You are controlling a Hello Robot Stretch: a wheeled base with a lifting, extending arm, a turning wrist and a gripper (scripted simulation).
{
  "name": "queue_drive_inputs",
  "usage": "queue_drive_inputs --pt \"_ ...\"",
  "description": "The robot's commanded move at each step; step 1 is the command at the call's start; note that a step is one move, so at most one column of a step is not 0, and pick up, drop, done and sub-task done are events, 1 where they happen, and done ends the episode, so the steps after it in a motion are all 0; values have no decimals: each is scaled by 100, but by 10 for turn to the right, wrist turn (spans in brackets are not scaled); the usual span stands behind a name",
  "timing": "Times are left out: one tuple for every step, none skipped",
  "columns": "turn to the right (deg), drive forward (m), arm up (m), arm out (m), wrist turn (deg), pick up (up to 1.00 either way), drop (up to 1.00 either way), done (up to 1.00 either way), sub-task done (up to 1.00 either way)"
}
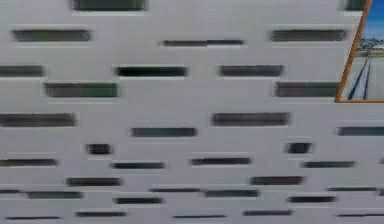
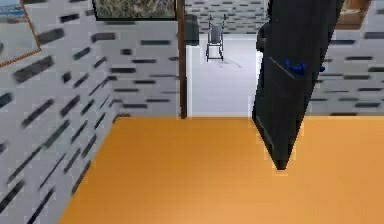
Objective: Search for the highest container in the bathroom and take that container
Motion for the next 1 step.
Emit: queue_drive_inputs --pt "-450 0 0 0 0 0 0 0 0"
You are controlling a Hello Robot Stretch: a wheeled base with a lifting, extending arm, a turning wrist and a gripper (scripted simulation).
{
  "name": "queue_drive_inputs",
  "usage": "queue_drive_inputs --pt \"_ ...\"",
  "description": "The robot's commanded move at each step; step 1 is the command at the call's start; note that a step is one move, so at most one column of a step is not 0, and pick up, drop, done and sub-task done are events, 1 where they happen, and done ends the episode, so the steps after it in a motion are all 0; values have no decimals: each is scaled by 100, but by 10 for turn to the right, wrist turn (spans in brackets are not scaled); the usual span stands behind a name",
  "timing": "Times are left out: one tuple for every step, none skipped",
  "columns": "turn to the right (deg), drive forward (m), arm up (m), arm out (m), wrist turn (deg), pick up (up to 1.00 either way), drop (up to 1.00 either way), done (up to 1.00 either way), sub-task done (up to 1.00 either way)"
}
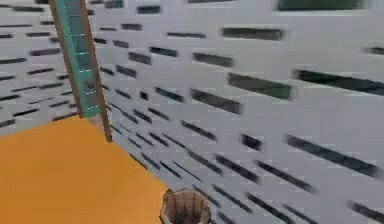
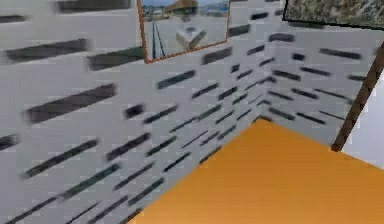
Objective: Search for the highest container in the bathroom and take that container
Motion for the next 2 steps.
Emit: queue_drive_inputs --pt "-450 0 0 0 0 0 0 0 0" --pt "-450 0 0 0 0 0 0 0 0"
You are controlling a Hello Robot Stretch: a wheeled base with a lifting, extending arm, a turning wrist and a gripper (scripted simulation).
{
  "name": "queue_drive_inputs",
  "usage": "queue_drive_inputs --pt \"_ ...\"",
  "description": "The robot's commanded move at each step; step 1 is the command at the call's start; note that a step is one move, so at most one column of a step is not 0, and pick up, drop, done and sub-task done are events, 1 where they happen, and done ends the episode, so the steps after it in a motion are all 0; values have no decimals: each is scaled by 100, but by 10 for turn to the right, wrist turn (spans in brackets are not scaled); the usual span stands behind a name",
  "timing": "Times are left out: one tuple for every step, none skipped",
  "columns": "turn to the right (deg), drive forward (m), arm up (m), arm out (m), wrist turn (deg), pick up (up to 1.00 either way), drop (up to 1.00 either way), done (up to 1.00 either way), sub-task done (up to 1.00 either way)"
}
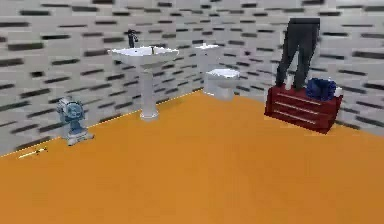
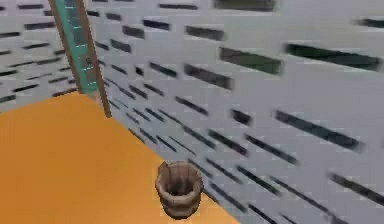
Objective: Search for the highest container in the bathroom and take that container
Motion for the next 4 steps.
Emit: queue_drive_inputs --pt "-420 0 0 0 0 0 0 0 0" --pt "0 100 0 0 0 0 0 0 0" --pt "-30 0 0 0 0 0 0 0 0" --pt "0 80 0 0 0 0 0 0 0"
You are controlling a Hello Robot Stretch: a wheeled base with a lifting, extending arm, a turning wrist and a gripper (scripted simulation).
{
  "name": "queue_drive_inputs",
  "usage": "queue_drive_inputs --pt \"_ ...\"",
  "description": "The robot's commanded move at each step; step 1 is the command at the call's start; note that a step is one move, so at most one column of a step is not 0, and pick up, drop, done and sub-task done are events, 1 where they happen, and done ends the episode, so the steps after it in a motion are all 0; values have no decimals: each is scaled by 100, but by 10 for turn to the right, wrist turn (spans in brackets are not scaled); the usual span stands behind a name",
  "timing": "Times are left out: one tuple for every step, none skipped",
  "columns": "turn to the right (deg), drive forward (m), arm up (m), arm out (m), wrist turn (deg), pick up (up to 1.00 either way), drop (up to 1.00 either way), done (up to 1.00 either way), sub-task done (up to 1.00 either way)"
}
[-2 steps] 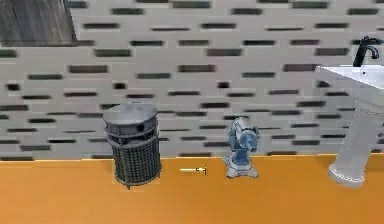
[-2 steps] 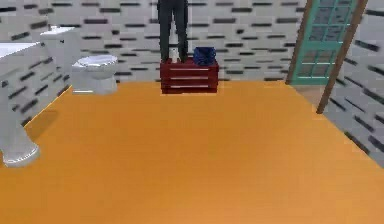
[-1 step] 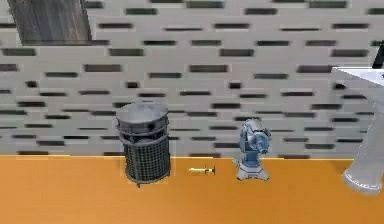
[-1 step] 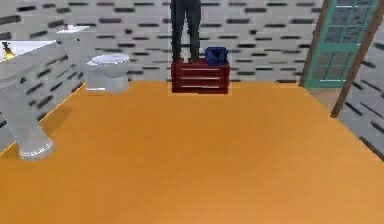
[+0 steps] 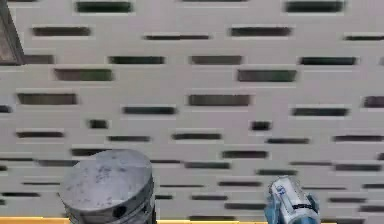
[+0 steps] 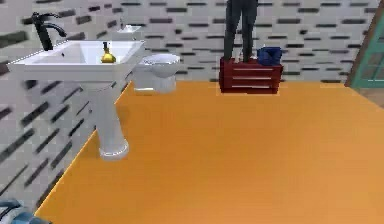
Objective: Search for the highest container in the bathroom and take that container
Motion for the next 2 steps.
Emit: queue_drive_inputs --pt "450 0 0 0 0 0 0 0 0" --pt "450 0 0 0 0 0 0 0 0"
